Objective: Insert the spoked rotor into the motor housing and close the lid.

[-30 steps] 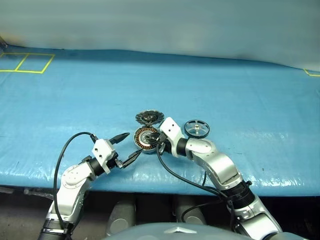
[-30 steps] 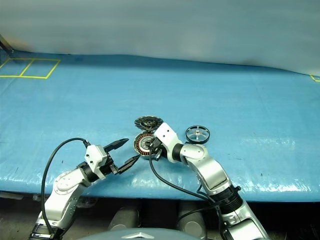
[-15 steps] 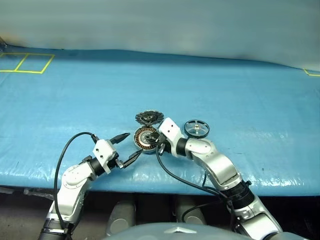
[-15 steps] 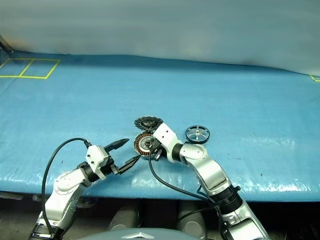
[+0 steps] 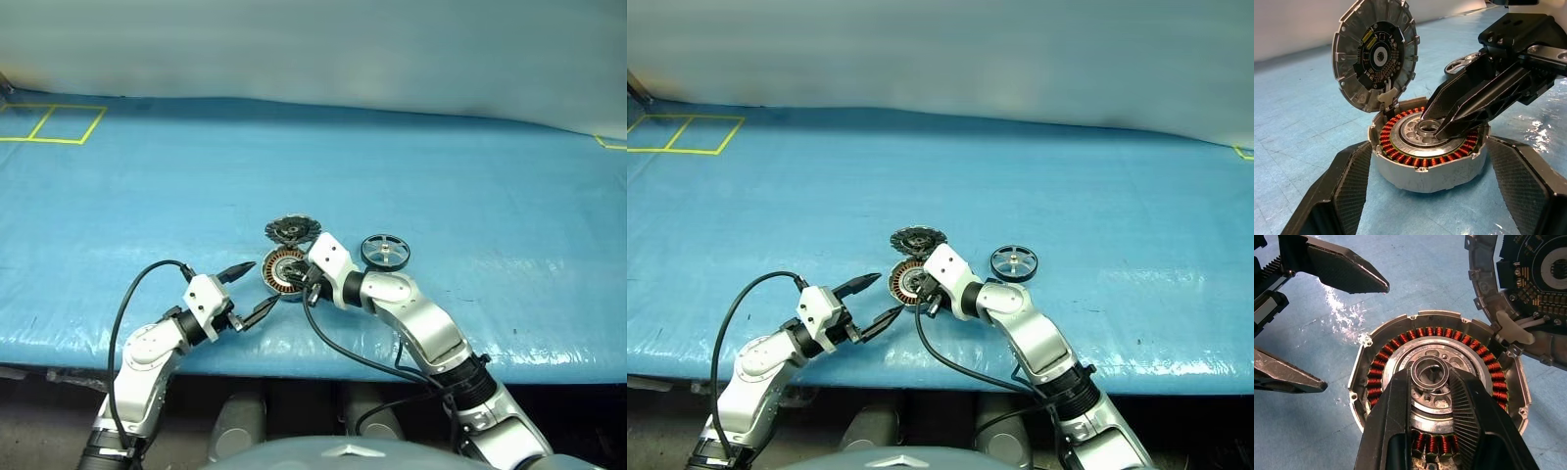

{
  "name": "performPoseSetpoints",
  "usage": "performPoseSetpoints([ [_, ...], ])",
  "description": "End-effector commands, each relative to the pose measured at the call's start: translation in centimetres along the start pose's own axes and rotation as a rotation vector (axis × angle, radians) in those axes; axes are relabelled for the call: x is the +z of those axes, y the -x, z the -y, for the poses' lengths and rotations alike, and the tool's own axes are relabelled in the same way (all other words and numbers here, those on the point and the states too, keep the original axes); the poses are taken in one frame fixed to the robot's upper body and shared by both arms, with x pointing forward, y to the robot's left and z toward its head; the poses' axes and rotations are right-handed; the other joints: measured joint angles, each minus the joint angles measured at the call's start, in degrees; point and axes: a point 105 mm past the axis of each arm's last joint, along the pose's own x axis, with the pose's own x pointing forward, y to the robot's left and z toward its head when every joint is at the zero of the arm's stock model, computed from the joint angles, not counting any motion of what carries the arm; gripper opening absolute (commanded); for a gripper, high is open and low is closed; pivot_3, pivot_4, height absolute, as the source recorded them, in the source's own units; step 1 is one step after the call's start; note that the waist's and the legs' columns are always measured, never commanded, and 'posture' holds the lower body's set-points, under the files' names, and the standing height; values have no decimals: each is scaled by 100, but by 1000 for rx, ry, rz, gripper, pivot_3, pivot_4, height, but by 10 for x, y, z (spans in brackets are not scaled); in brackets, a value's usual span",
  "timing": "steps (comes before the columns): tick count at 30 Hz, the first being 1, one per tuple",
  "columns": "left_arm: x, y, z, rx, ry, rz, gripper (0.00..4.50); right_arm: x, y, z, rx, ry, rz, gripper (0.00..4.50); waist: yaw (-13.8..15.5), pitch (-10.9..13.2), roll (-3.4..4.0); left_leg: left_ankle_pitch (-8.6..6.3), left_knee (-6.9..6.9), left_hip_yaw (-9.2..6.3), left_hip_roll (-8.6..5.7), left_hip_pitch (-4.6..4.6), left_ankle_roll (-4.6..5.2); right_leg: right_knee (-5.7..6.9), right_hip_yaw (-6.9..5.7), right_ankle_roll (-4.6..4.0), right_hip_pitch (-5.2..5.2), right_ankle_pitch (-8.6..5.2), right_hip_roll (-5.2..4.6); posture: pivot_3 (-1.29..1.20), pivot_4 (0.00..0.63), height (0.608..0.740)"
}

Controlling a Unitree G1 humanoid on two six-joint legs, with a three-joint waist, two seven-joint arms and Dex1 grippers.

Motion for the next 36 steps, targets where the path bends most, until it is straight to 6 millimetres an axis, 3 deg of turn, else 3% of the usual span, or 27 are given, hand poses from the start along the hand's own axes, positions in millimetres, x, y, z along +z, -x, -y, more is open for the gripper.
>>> performPoseSetpoints([
  [1, 2, -1, 2, 1, -14, 16, 4023, 10, 0, 3, -13, 27, 32, 769, 0, 0, 0, 0, 0, 0, 0, 0, 0, 0, 0, 0, 0, 0, 0, 0, 150, 740],
  [36, -2, -3, 3, 0, -28, 2, 4023, 18, 4, 4, -36, 33, 55, 769, 0, 0, 0, 0, 0, 0, 0, 0, 0, 0, 0, 0, 0, 0, 0, 0, 150, 740],
])
